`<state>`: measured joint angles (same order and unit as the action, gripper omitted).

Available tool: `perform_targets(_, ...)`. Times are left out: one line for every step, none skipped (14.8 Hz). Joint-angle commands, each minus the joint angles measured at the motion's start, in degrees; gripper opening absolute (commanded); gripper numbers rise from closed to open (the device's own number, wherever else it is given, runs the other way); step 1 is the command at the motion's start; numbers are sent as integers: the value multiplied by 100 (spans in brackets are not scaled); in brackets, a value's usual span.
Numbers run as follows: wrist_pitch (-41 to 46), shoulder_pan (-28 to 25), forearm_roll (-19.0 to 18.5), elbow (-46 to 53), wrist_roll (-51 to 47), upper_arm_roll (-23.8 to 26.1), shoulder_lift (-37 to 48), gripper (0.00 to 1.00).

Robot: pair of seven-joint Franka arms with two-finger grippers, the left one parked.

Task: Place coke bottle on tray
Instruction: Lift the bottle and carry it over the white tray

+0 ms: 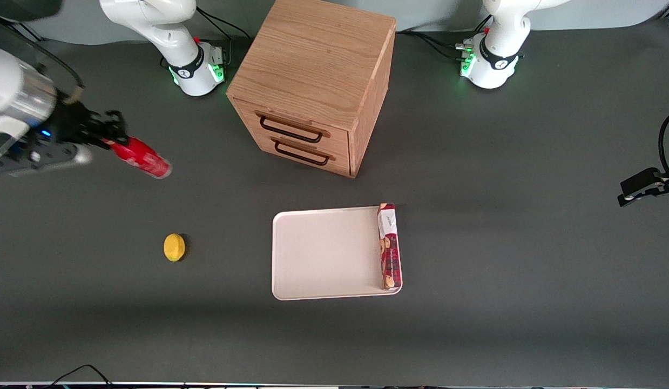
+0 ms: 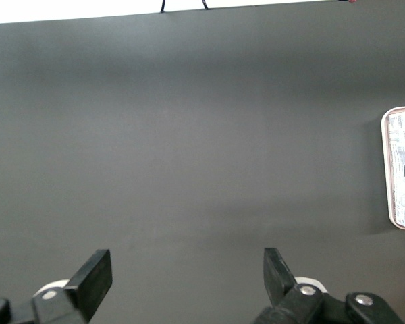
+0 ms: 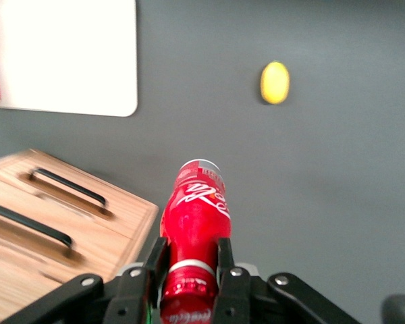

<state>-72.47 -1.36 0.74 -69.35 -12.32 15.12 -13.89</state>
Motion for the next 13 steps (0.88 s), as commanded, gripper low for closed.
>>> perform_targets(-115, -180, -99, 1003, -1593, 753, -1123, 0)
perform_targets(-449, -276, -423, 994, -1999, 1008, -1368, 0)
perform_targets(-792, -338, -678, 994, -2394, 1315, -1658, 0)
perform_targets(-1117, -348, -924, 985, -2894, 1614, -2009, 0)
perform_targets(-1469, -409, -1257, 985, -3273, 1860, -2352, 0)
perform_targets(-1785, -444, -1583, 959, -3486, 2054, -2616, 0)
perform_targets(-2015, -444, -1812, 915, -3723, 2117, -2845, 0)
perform_targets(-2208, -453, -1910, 845, -3865, 2135, -2987, 0)
perform_targets(-2410, -453, -1998, 697, -3901, 2135, -3066, 0)
perform_targets(-2647, -444, -2095, 486, -3953, 2135, -3119, 0)
perform_targets(-2937, -444, -2209, 319, -4006, 2127, -3181, 0)
perform_targets(-3218, -444, -2375, 178, -4094, 2127, -3260, 0)
perform_targets(-3360, -436, -2490, 133, -4121, 2127, -3382, 0)
